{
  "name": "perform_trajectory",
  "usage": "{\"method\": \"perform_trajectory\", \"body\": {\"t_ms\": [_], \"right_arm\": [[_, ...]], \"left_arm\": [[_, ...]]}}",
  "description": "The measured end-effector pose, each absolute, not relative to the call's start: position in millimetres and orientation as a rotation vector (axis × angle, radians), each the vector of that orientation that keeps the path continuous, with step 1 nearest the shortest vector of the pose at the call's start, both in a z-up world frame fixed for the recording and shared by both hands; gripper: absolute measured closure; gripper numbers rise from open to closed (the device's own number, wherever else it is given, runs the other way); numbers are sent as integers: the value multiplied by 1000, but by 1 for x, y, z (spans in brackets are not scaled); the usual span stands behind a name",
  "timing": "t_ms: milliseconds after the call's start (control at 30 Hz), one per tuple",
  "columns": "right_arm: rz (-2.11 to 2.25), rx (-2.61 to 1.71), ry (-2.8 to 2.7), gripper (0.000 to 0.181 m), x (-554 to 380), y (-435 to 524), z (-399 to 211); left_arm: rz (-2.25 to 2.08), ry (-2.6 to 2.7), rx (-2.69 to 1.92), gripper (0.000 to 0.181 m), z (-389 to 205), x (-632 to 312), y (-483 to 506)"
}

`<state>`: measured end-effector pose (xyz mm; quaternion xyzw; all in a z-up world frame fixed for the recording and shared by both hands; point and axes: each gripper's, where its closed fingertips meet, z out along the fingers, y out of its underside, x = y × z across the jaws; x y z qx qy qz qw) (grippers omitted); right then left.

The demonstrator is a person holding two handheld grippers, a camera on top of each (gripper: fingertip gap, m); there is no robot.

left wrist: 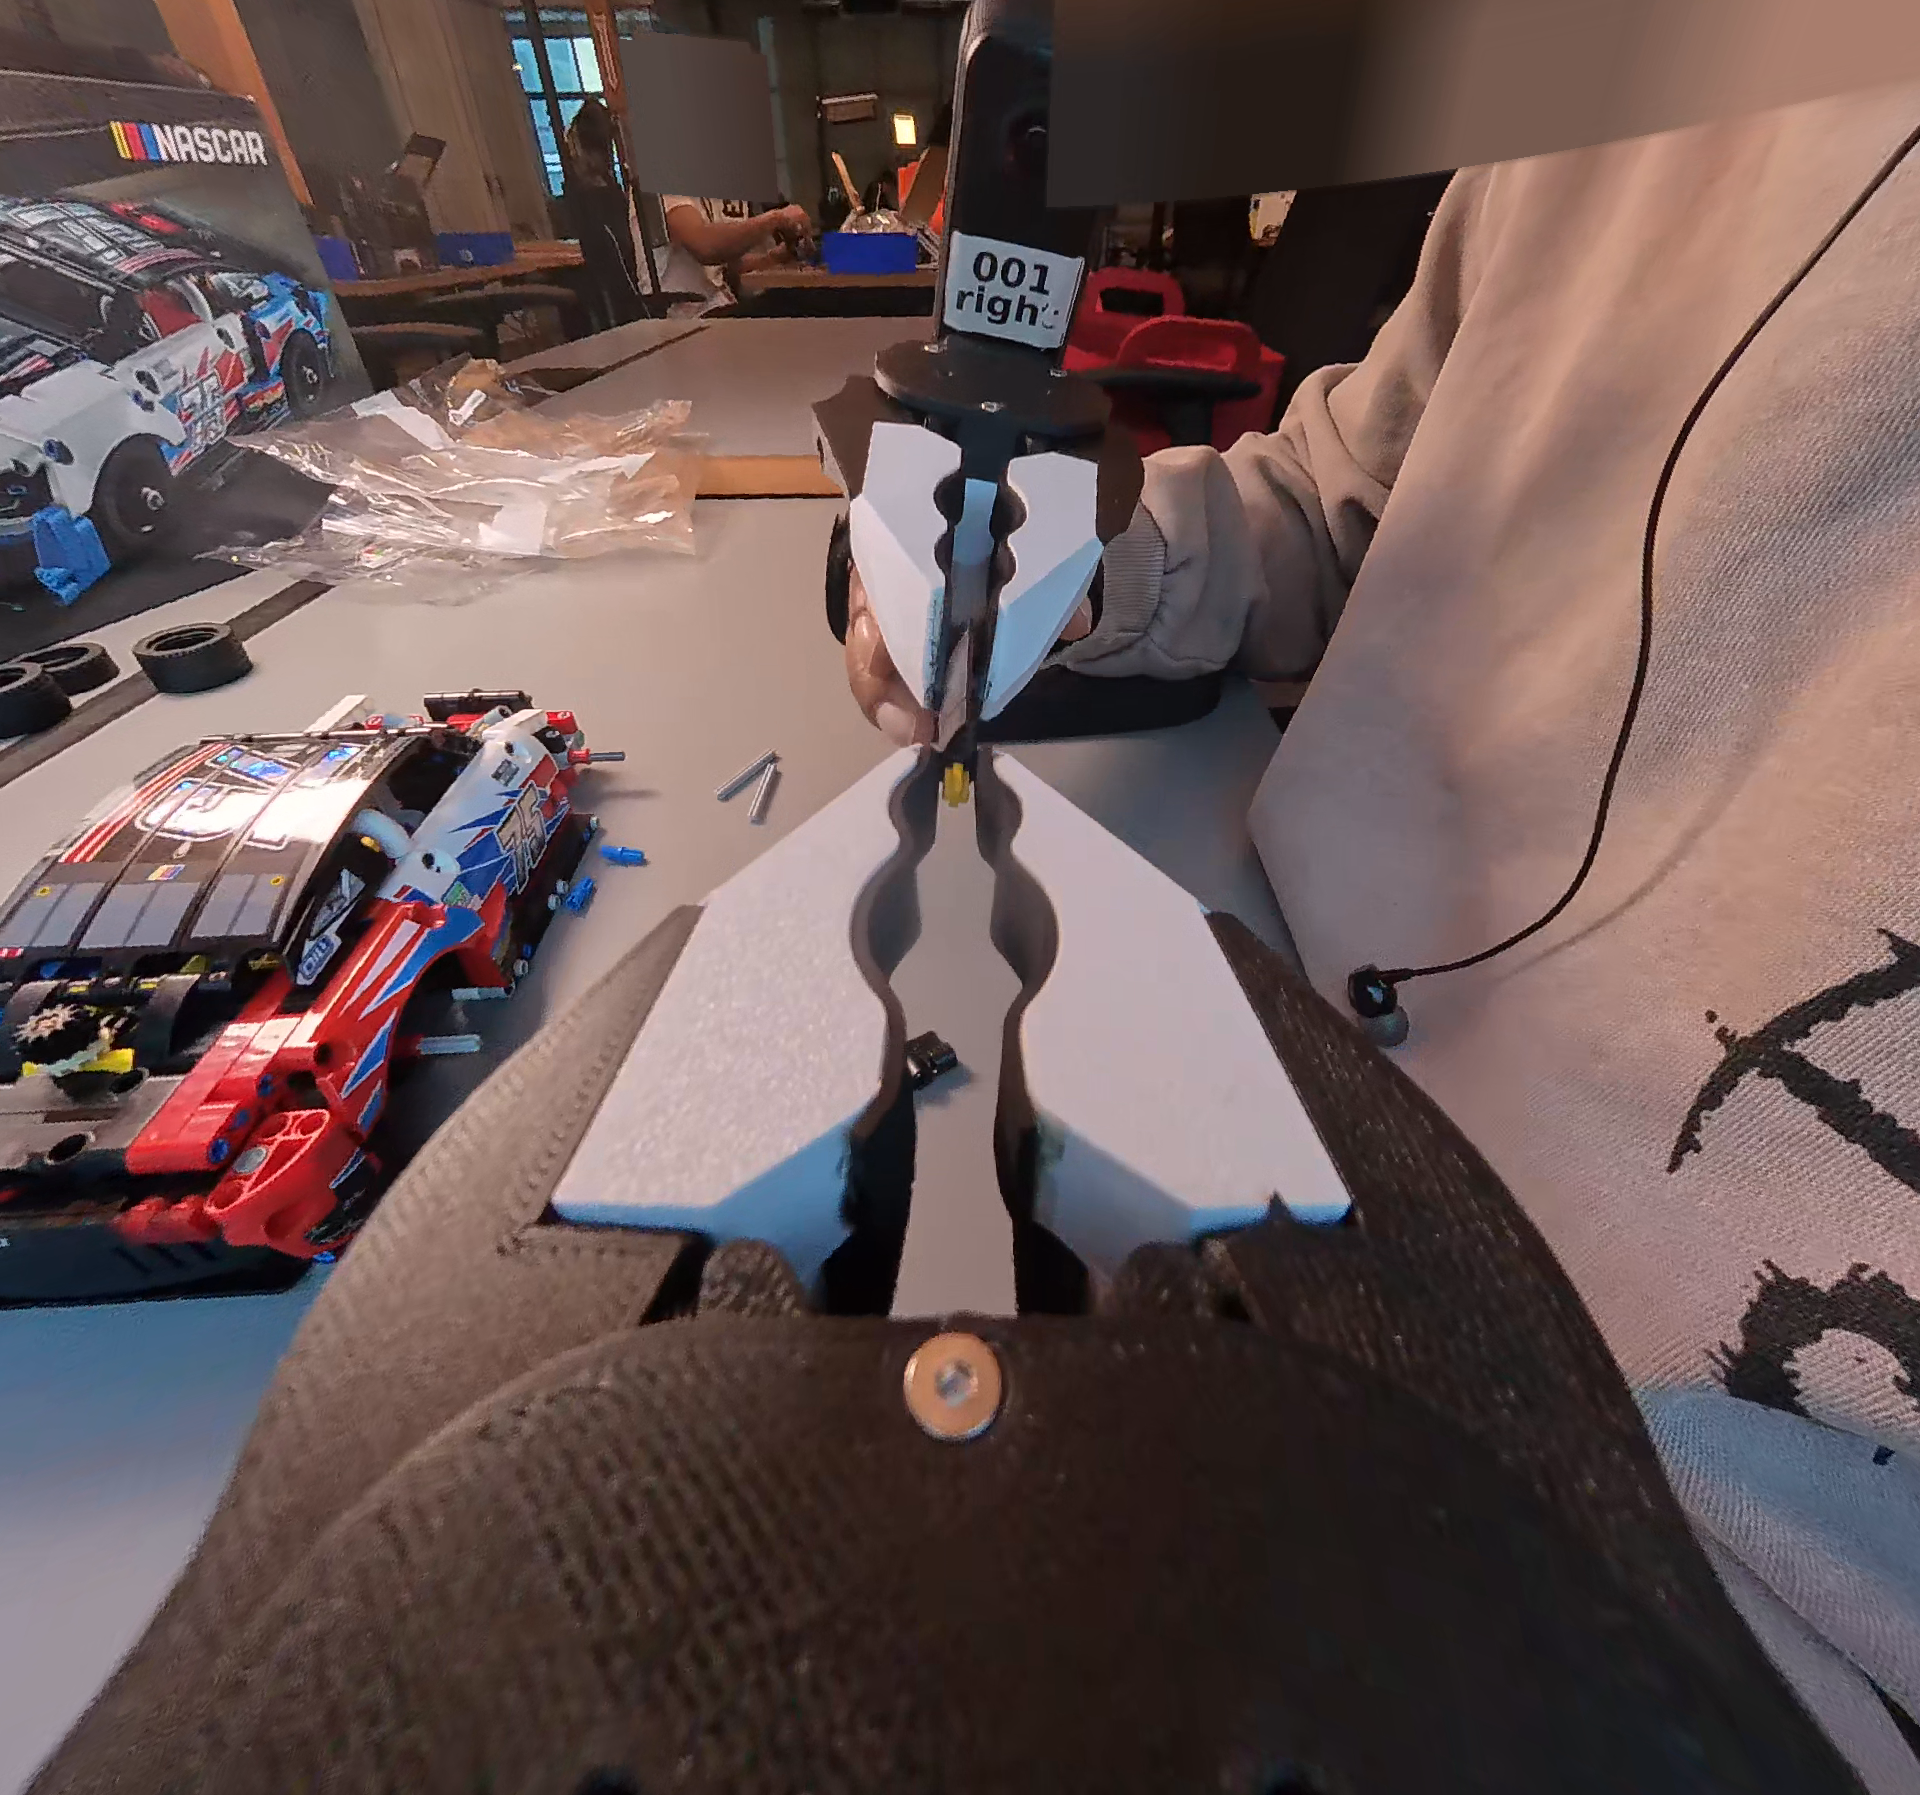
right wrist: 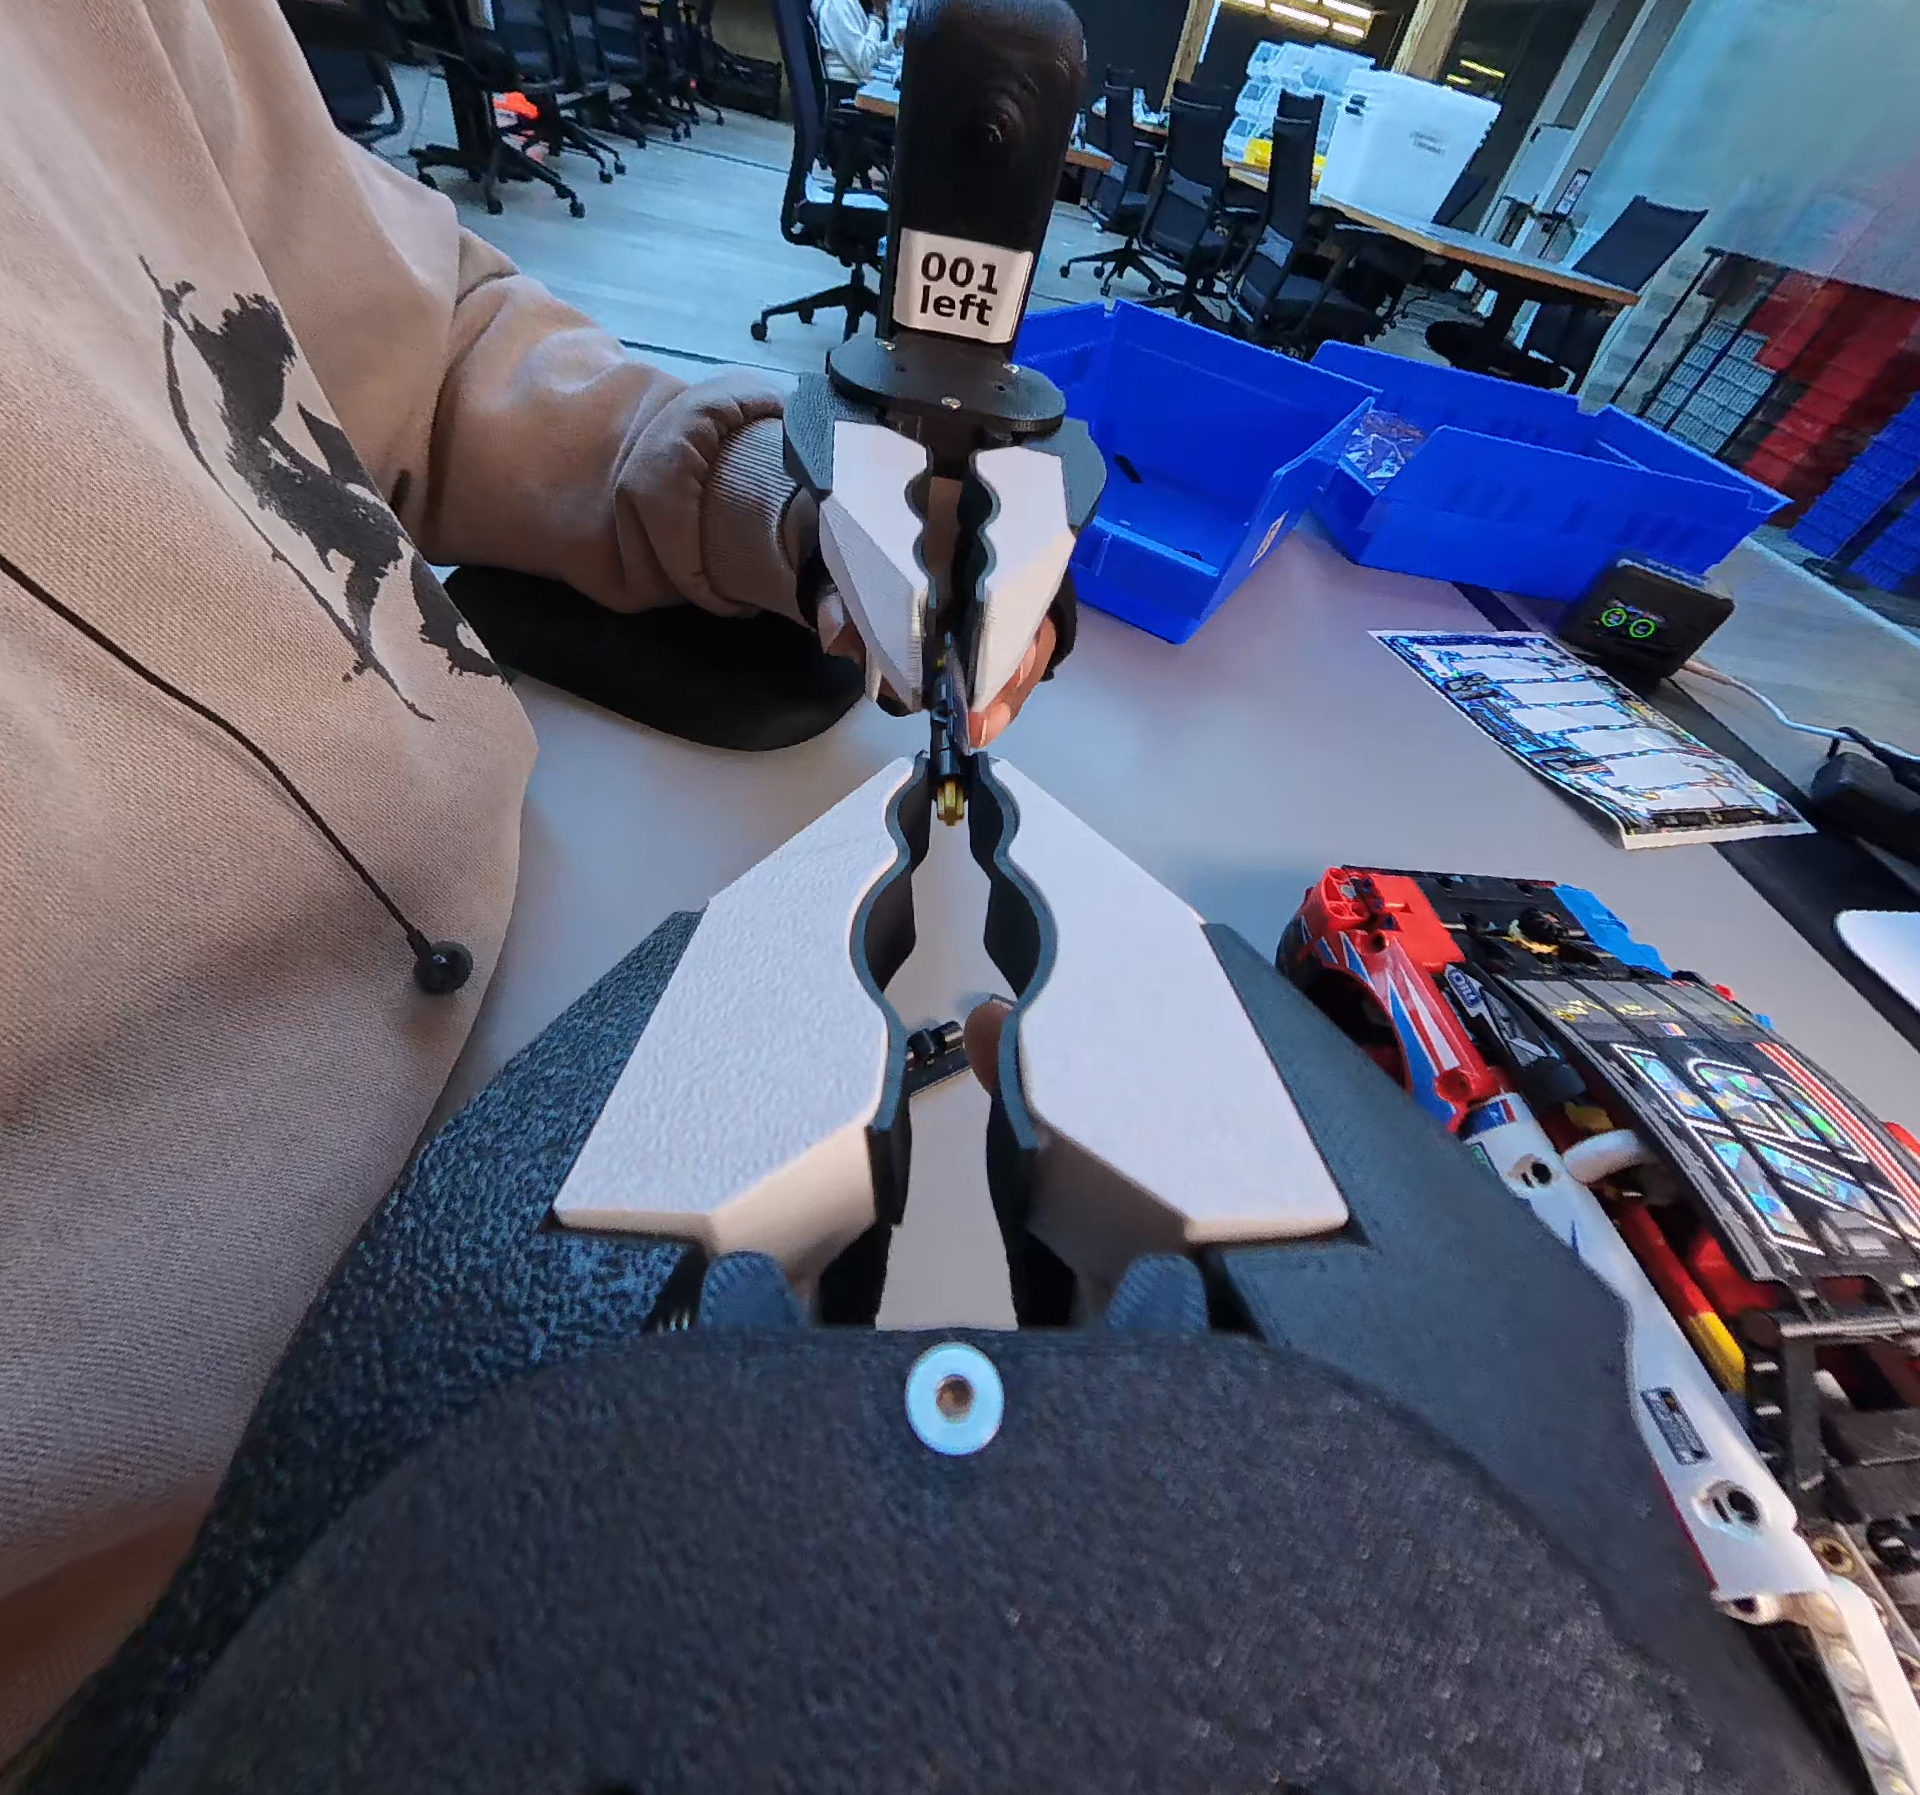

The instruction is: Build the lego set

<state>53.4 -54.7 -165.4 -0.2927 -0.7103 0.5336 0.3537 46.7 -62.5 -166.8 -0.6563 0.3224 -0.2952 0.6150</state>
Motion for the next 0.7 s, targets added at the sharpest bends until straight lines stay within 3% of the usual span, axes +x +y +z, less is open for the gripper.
{"method": "perform_trajectory", "body": {"t_ms": [200, 400, 467, 533, 700], "right_arm": [[1321, -655, -1795, 176, 48, -51, -161], [1343, -567, -1773, 177, 50, -52, -155], [1326, -522, -1809, 177, 47, -56, -155], [1334, -475, -1834, 177, 46, -60, -154], [1345, -443, -1900, 177, 40, -59, -153]], "left_arm": [[-771, 660, -1589, 173, -178, 45, -51], [-1094, 542, -1583, 149, -171, 48, -55], [-1245, 527, -1561, 150, -166, 58, -60], [-1322, 486, -1559, 163, -164, 61, -59], [-1197, 525, -1552, 172, -162, 53, -60]]}}
